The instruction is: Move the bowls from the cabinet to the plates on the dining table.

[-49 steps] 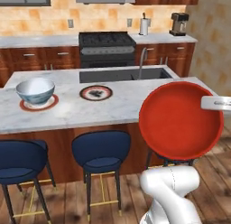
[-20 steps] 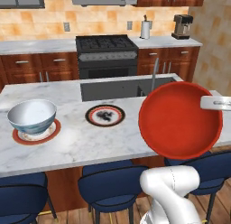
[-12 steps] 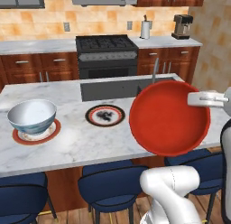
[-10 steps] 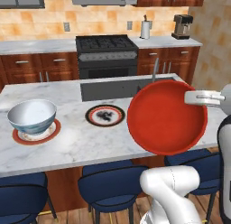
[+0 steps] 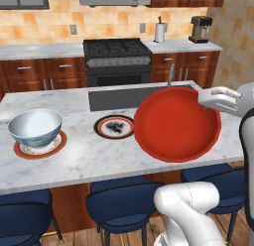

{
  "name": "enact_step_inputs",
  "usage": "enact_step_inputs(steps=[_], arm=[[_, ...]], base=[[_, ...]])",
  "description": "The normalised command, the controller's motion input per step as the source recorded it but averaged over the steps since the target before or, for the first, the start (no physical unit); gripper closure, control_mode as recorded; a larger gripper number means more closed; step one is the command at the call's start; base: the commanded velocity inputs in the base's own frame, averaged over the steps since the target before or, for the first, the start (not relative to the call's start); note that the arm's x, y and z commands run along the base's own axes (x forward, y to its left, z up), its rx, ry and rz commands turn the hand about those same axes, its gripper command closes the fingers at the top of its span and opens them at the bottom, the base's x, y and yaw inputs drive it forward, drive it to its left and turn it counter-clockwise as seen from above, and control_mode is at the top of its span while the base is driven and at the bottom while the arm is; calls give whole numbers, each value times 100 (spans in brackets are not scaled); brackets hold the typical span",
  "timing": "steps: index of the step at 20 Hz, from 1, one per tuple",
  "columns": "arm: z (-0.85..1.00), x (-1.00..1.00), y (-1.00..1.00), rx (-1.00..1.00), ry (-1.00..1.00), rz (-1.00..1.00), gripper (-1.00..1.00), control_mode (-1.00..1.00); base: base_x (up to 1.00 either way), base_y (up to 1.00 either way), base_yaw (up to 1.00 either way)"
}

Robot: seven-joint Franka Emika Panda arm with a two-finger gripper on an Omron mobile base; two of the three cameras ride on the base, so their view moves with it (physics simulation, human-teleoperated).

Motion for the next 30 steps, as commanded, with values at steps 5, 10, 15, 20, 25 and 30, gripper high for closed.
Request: enact_step_inputs(steps=[5,10,15,20,25,30], arm=[[-11,44,16,11,10,1,100,-100],[-23,77,36,1,4,-3,100,-100],[-30,86,36,0,3,-5,100,-100],[-28,74,22,2,4,-1,100,-100],[-19,67,12,6,6,0,100,-100],[-19,65,10,6,8,0,100,-100]], base=[[0,0,0],[0,0,0],[0,0,0],[0,0,0],[0,0,0],[0,0,0]])
